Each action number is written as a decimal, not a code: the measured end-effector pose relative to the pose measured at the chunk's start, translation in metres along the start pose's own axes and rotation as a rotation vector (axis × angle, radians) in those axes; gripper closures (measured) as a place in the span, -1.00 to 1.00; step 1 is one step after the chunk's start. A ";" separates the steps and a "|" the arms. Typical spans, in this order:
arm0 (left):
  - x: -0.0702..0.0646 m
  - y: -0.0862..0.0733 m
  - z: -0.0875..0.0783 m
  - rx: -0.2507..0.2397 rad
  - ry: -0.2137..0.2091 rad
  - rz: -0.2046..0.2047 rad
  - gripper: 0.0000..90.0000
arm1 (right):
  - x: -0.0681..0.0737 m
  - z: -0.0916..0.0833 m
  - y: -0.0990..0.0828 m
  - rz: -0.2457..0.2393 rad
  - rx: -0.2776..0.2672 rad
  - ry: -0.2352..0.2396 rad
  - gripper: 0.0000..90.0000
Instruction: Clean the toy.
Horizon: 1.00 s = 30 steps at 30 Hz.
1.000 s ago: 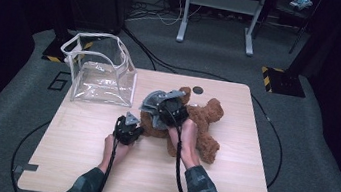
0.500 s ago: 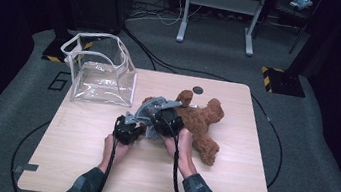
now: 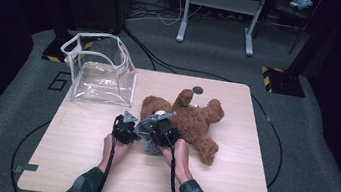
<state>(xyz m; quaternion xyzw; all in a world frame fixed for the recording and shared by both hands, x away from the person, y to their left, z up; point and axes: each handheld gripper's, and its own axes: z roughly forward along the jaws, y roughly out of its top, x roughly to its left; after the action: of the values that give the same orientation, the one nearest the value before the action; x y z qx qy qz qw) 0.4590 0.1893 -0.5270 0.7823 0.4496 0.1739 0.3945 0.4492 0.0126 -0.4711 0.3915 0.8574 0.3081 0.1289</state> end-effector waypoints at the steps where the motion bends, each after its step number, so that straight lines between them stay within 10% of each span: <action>1: 0.000 0.000 0.000 0.000 0.001 0.000 1.00 | 0.000 -0.001 0.001 -0.009 0.003 0.000 0.80; 7: 0.000 0.000 0.000 0.000 0.007 -0.006 1.00 | -0.001 -0.035 0.012 0.003 -0.081 -0.022 0.79; 12: -0.001 0.000 0.000 0.000 0.004 -0.009 1.00 | -0.007 -0.061 0.032 -0.008 -0.165 -0.134 0.79; 30: -0.001 0.000 0.000 -0.001 0.009 0.000 1.00 | 0.007 -0.016 0.009 -0.030 -0.034 -0.085 0.80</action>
<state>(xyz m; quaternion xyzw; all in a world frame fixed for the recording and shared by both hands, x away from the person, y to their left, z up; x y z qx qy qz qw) 0.4588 0.1886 -0.5272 0.7814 0.4514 0.1774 0.3927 0.4426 0.0152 -0.4530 0.3889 0.8517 0.3039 0.1764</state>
